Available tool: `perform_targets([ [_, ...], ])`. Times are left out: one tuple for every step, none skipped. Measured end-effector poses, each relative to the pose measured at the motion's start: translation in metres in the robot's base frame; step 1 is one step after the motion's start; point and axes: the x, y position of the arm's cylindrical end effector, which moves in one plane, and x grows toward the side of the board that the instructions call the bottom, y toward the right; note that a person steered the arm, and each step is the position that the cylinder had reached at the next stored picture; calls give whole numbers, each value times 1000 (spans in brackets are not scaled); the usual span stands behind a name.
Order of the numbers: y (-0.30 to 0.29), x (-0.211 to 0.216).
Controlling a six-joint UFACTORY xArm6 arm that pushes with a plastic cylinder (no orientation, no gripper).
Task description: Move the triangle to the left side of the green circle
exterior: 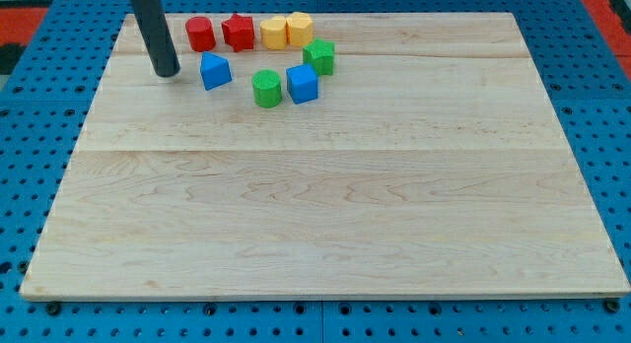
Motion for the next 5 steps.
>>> perform_targets([
  [28,-19],
  [56,-12],
  [56,-8],
  [56,6],
  [50,15],
])
